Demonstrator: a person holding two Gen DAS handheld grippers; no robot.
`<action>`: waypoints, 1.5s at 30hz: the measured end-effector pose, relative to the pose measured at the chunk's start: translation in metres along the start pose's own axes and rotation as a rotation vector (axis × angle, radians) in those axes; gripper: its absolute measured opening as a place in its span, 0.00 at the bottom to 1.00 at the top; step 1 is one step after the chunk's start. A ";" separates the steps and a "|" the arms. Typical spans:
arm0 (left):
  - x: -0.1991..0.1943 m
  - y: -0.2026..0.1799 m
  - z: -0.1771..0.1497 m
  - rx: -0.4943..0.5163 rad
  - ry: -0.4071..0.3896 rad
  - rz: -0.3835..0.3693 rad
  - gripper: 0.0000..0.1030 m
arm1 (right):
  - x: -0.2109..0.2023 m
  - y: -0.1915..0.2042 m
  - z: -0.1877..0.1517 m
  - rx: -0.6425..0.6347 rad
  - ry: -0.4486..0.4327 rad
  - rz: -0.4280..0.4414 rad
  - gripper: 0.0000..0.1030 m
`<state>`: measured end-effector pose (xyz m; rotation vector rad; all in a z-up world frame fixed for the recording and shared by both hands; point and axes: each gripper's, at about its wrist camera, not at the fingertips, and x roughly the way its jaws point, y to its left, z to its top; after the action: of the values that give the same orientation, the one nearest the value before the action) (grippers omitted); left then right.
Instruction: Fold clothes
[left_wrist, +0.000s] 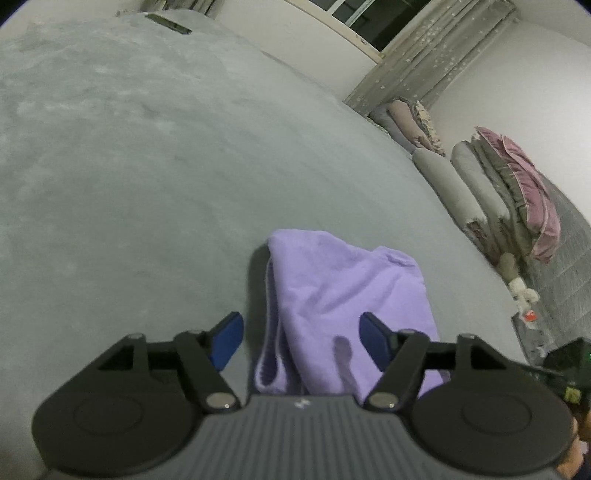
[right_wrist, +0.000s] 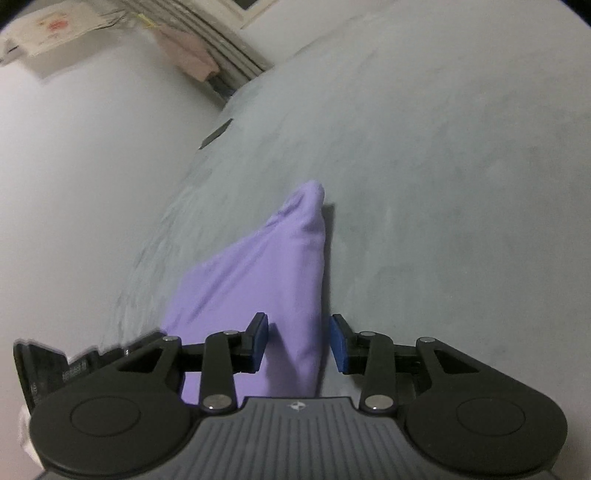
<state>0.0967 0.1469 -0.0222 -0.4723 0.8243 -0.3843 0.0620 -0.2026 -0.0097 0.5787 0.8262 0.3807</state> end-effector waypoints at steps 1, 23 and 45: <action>0.002 -0.004 -0.002 0.009 0.004 0.010 0.32 | -0.001 0.001 -0.004 -0.018 -0.005 -0.003 0.34; -0.007 -0.019 -0.007 0.020 0.008 0.096 0.30 | 0.008 0.044 0.004 -0.179 0.033 -0.127 0.25; -0.030 -0.049 -0.016 0.121 -0.090 0.154 0.13 | 0.000 0.087 -0.012 -0.364 -0.112 -0.203 0.12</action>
<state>0.0590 0.1173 0.0129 -0.3091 0.7406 -0.2674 0.0450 -0.1305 0.0376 0.1730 0.6799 0.2997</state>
